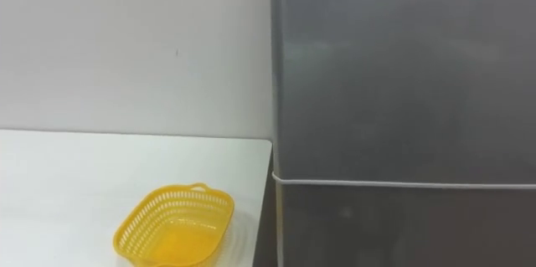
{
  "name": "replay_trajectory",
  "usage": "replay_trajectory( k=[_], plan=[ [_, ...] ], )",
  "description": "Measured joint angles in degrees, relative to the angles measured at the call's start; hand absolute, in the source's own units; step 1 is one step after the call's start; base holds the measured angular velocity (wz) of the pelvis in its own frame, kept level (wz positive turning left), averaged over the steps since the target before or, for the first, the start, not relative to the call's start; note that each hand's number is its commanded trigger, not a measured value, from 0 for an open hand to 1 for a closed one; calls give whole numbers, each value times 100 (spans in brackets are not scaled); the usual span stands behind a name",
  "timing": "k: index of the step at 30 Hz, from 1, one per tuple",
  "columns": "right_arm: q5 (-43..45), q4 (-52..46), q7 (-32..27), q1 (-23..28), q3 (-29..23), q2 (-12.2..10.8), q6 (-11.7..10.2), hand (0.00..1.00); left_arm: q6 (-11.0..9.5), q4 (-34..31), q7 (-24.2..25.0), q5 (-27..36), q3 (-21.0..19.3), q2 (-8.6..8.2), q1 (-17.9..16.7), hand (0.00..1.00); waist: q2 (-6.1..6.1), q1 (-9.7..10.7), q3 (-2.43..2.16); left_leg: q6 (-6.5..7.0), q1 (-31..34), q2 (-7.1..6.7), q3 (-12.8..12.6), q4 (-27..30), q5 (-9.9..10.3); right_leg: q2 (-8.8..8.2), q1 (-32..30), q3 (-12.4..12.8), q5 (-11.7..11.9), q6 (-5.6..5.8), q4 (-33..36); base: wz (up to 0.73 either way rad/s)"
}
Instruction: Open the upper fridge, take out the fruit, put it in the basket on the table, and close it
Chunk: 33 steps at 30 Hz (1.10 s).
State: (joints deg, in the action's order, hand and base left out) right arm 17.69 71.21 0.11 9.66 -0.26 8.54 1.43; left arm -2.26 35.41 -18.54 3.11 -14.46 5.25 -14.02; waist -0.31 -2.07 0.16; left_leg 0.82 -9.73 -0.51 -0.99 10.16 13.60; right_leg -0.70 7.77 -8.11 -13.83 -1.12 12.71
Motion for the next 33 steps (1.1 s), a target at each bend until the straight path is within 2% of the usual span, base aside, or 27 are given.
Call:
replay_trajectory(
  k=[4, 6, 12, 15, 18, 22, 26, 28, 30, 33],
  plan=[
    [-9, 20, -25, 31, -6, 0, -59, 0, -286, -906, -578, 256, -6, -8, 11, 0, -5, 14, -19, 2, 28, -12, -4, 17, -1, -11, -44, -4, 3, 1, -2, -4],
    [8, 13, -24, 79, -4, 2, -131, 0, -448, -1613, -870, 413, -9, -6, 6, 0, -36, -7, -27, 2, 25, -13, -46, 14, -1, -11, -40, 8, 3, 2, -3, -8],
    [80, 19, -52, 97, 17, -1, -341, 0, -933, -3009, -1258, 425, 5, 0, 69, 0, -66, 16, -27, 2, 0, -13, -41, 17, -1, -13, -35, 16, 4, 2, -5, -4],
    [100, 56, -23, 66, -10, -2, -327, 0, -943, -3727, -1344, 420, -1, 2, 62, 0, -73, 12, -16, 2, 32, -11, -36, 19, -1, -10, -52, 10, 4, 2, -11, 1],
    [137, 64, 72, 80, -60, -4, -268, 0, -942, -4492, -1212, 419, 5, 14, 41, 0, -74, 15, -8, 2, 67, -17, -36, 27, -1, -16, -88, 17, 3, 2, -18, 0],
    [138, 53, 214, 126, -98, -11, -247, 0, -941, -5149, -874, 539, 20, 71, 57, 0, -66, 36, -7, 2, 48, -18, -38, 29, -1, -20, -80, 12, 3, 3, -6, 0],
    [138, 154, 310, 77, -97, -11, -258, 0, -942, -5826, -519, 645, 234, 89, 76, 0, -65, 119, -2, 2, 54, -18, -29, 60, -1, -29, -79, -2, 2, 4, -8, 0],
    [144, 211, 387, 34, -97, -11, -273, 0, -942, -5981, -324, 646, 280, 118, 125, 0, -51, 180, 1, 2, 49, -15, -27, 61, -1, -24, -77, 10, 2, 4, -4, 0],
    [185, 261, 440, 37, -99, 1, -283, 0, -942, -6015, -114, 811, 465, 256, 330, 0, -28, 204, 12, 2, 53, -13, -29, 73, -1, -21, -62, 12, 3, 4, 1, 4],
    [344, 258, 447, 26, -97, 1, -281, 0, -942, -6074, 242, 1099, 626, 378, 445, 0, -2, 271, 16, 2, 55, -11, -42, 72, -1, -18, -68, 22, 3, 5, 8, 0]
  ],
)
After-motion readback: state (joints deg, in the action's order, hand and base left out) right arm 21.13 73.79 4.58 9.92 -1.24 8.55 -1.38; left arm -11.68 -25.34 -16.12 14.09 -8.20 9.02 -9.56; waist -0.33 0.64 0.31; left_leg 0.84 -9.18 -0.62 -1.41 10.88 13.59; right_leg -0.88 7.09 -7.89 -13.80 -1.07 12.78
